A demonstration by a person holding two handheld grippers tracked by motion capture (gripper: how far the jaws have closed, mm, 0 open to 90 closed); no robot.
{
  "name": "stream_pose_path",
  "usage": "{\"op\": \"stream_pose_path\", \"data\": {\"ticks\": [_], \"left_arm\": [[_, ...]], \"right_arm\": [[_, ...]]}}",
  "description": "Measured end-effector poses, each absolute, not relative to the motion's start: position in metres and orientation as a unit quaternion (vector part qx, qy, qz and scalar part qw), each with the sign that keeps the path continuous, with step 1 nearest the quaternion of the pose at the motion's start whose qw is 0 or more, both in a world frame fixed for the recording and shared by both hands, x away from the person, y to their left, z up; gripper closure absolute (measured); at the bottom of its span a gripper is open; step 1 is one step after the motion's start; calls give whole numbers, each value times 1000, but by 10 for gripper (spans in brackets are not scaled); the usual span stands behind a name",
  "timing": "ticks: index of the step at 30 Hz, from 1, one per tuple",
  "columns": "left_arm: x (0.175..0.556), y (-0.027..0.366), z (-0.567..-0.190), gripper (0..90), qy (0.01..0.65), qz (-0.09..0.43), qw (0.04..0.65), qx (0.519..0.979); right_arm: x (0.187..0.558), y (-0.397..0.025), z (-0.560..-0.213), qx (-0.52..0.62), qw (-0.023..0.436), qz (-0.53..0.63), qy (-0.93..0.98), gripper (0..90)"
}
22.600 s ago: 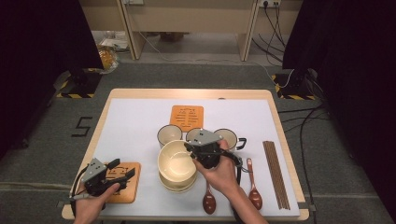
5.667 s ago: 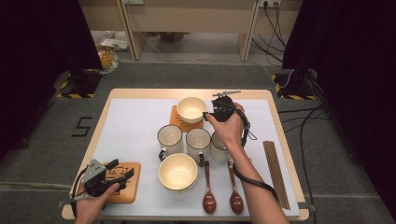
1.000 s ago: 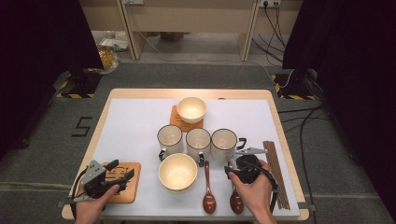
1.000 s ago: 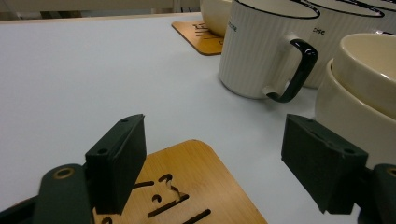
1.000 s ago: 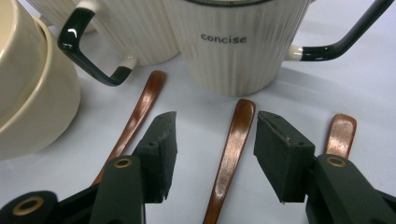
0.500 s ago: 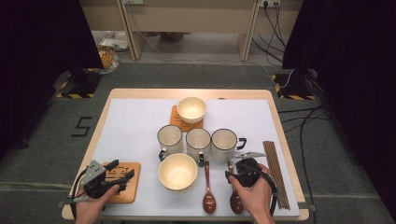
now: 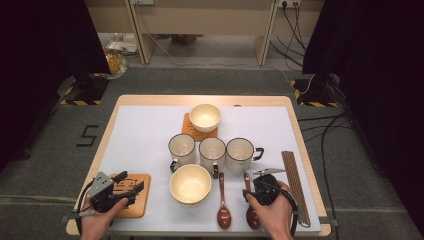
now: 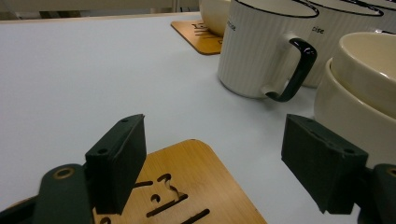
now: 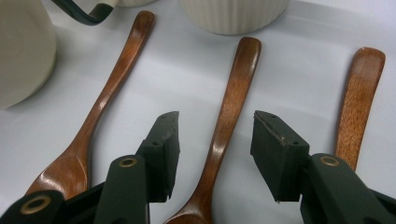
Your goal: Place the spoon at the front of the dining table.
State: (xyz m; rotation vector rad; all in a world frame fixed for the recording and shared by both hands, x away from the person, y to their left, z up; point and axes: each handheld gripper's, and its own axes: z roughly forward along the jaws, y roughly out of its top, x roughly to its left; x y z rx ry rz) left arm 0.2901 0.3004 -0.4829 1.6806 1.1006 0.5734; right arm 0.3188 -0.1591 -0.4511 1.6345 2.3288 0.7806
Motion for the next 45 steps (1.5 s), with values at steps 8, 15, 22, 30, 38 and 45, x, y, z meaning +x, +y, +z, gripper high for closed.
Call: {"op": "stream_pose_path", "data": {"ticks": [8, 15, 22, 30, 38, 45], "left_arm": [[290, 300, -483, 217, 455, 238, 503, 695], [290, 301, -483, 217, 455, 238, 502, 696], [290, 300, -483, 218, 455, 238, 503, 696], [290, 301, -483, 217, 455, 237, 503, 696], [290, 300, -483, 217, 455, 238, 503, 696], [290, 301, -483, 217, 455, 238, 503, 695]], "right_arm": [[317, -160, -455, 558, 88, 254, 785, 524], [317, -160, -457, 560, 85, 249, 786, 540], [316, -159, -461, 563, 80, 241, 787, 558], [315, -158, -464, 560, 85, 232, 790, 603], [314, -155, -464, 558, 91, 227, 793, 664], [313, -154, -464, 561, 91, 223, 792, 712]]}}
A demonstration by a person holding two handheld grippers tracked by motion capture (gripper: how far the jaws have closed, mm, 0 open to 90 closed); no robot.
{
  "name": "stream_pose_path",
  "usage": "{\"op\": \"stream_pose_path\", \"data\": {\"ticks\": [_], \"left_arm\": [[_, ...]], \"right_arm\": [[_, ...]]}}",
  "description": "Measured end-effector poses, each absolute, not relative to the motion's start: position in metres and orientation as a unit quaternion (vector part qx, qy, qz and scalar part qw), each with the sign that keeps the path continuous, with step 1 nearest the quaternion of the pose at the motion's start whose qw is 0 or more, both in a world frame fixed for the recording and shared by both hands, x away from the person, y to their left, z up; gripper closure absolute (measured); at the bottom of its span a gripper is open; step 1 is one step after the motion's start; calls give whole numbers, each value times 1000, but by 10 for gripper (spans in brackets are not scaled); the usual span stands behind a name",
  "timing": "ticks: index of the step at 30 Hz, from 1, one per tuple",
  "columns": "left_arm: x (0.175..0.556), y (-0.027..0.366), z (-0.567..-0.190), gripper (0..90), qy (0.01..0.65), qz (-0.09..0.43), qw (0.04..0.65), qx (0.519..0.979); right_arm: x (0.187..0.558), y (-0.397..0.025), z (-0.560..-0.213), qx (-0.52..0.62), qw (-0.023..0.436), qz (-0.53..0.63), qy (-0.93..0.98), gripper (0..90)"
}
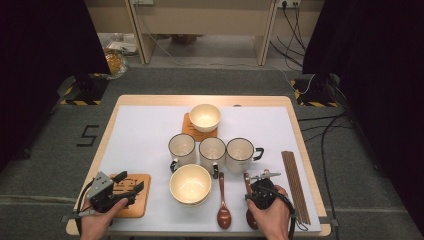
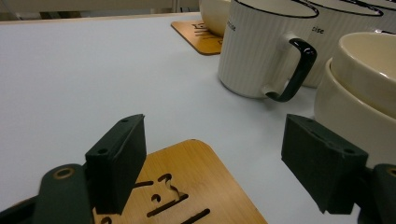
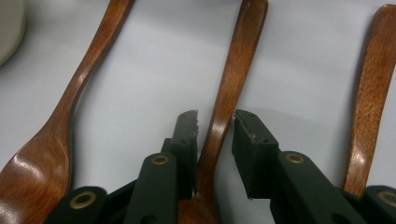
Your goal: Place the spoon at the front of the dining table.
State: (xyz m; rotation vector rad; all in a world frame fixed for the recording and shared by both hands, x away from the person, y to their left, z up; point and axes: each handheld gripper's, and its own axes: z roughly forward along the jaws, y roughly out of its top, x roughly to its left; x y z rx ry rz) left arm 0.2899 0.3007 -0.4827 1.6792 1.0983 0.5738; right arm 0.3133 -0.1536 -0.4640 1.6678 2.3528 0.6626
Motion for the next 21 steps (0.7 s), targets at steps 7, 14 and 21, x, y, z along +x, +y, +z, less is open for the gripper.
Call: {"op": "stream_pose_path", "data": {"ticks": [7, 14, 21], "left_arm": [[290, 300, -483, 217, 454, 237, 504, 695], [290, 300, -483, 217, 454, 238, 503, 696], [290, 300, -483, 216, 453, 238, 503, 697]], "right_arm": [[313, -154, -464, 567, 92, 222, 788, 740], [313, -153, -464, 573, 96, 219, 784, 774], [313, -155, -464, 582, 95, 221, 777, 808]]}}
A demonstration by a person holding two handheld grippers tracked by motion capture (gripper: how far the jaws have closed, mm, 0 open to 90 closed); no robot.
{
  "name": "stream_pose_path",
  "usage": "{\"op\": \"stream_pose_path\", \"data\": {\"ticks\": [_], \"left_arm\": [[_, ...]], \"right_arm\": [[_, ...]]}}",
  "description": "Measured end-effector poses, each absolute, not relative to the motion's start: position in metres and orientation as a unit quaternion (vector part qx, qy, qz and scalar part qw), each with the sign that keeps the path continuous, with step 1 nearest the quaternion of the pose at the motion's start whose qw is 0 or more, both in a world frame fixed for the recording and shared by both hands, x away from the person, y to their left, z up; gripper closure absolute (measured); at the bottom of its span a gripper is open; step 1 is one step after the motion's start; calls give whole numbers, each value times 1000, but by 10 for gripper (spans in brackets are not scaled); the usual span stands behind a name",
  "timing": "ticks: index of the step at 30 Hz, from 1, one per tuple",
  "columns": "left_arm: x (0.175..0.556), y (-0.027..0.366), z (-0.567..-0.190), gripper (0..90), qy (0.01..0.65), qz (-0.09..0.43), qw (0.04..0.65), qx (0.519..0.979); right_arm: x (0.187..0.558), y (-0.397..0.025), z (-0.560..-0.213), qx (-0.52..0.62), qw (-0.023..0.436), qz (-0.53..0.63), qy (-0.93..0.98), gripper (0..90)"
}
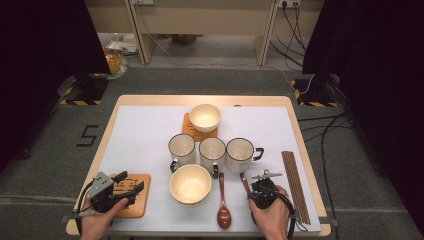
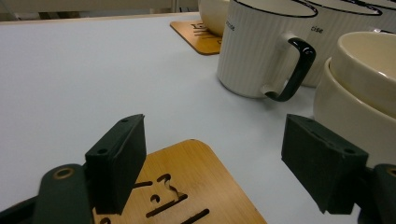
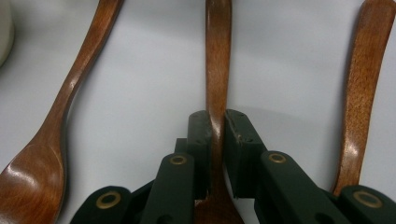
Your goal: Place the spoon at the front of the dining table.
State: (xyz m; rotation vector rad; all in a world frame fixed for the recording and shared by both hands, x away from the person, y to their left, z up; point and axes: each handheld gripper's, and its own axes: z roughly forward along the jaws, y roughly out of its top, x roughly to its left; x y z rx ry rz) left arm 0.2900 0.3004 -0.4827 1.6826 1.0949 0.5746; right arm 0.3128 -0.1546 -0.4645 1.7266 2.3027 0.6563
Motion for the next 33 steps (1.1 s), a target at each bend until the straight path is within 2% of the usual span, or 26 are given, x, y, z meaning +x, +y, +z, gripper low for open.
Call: {"op": "stream_pose_path", "data": {"ticks": [33], "left_arm": [[290, 300, -483, 216, 454, 237, 501, 697]], "right_arm": [[308, -152, -459, 554, 76, 251, 790, 813]]}}
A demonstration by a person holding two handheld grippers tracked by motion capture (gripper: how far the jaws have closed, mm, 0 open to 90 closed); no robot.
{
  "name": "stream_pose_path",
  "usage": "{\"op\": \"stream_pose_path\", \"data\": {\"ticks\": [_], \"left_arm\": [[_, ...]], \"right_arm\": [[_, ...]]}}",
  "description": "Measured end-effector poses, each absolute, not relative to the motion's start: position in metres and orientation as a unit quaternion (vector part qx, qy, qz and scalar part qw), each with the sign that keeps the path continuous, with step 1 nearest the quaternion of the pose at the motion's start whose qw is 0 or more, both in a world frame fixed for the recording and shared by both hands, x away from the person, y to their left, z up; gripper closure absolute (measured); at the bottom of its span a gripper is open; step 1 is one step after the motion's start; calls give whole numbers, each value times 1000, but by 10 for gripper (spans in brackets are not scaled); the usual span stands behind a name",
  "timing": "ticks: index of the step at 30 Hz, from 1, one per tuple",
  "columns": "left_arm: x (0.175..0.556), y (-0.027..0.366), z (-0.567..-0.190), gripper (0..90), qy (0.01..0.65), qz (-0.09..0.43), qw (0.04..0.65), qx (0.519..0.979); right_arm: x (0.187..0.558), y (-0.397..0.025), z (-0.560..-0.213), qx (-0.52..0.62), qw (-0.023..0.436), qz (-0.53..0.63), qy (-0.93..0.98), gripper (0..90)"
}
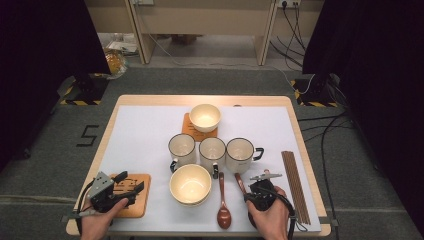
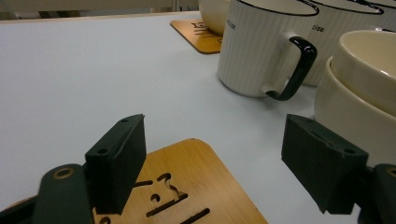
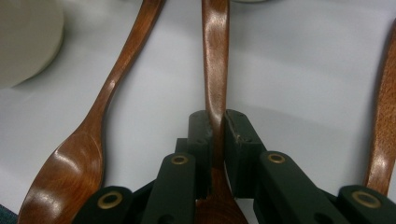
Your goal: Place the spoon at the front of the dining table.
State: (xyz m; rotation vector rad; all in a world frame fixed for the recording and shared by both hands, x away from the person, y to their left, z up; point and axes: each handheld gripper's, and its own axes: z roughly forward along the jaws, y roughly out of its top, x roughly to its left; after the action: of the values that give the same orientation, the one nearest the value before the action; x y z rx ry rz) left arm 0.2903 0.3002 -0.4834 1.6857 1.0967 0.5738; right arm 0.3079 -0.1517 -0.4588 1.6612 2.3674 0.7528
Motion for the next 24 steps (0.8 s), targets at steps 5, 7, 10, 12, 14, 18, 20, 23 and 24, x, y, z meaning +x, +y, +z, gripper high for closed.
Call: {"op": "stream_pose_path", "data": {"ticks": [5, 7, 10, 12, 14, 18, 20, 23, 24], "left_arm": [[290, 300, -483, 216, 454, 237, 501, 697], [290, 300, -483, 216, 454, 238, 501, 697], [290, 300, -483, 216, 454, 238, 500, 698], [290, 300, -484, 216, 455, 237, 501, 697], [290, 300, -483, 216, 454, 238, 501, 697], [290, 300, -484, 216, 454, 238, 500, 698], [290, 300, -484, 216, 454, 238, 500, 698], [290, 300, -483, 215, 454, 238, 500, 698], [290, 300, -484, 216, 454, 238, 500, 698]], "right_arm": [[307, -151, -457, 552, 79, 256, 790, 813], [307, -151, -456, 551, 79, 258, 790, 813], [306, -150, -455, 549, 84, 262, 789, 813], [305, -150, -455, 546, 85, 264, 791, 813], [305, -149, -454, 545, 86, 265, 791, 813], [306, -150, -455, 544, 87, 263, 792, 813], [306, -150, -457, 546, 85, 260, 792, 813], [307, -149, -458, 547, 84, 258, 792, 813], [307, -149, -459, 546, 83, 256, 793, 813]]}}
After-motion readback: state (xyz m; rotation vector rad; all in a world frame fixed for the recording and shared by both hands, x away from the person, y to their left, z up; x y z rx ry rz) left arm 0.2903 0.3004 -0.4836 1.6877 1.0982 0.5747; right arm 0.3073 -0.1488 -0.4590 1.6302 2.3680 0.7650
